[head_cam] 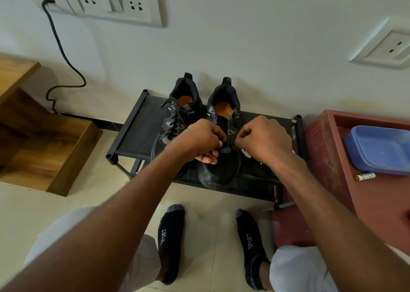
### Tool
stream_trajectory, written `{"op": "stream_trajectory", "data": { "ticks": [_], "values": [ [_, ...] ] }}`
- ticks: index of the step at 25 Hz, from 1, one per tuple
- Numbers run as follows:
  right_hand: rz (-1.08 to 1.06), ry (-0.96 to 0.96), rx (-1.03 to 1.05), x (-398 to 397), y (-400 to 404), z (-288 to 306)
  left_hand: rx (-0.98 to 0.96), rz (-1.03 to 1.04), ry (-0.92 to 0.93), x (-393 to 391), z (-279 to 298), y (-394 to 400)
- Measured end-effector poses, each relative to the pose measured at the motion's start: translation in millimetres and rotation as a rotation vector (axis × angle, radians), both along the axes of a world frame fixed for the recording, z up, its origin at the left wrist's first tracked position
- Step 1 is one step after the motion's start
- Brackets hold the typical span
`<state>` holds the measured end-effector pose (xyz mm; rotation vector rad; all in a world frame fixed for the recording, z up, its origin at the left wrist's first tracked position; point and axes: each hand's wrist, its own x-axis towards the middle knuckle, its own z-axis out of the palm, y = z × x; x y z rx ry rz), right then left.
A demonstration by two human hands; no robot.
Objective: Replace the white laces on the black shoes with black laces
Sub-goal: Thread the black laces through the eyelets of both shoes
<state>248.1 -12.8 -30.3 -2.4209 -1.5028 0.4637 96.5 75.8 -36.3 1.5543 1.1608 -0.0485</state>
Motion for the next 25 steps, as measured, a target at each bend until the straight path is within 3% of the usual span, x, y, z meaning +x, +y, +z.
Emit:
{"op": "stream_trajectory", "data": {
  "ticks": [16, 25],
  "values": [
    [-0.125, 0.164, -0.011, 1.4, 2.3, -5.7, -0.054, 0.047, 0.002, 2.2, 1.3, -3.5],
    [-0.115, 0.104, -0.050, 0.5, 1.5, -3.2, -0.039, 0.083, -0.015, 3.0, 0.6, -5.4]
  ]
}}
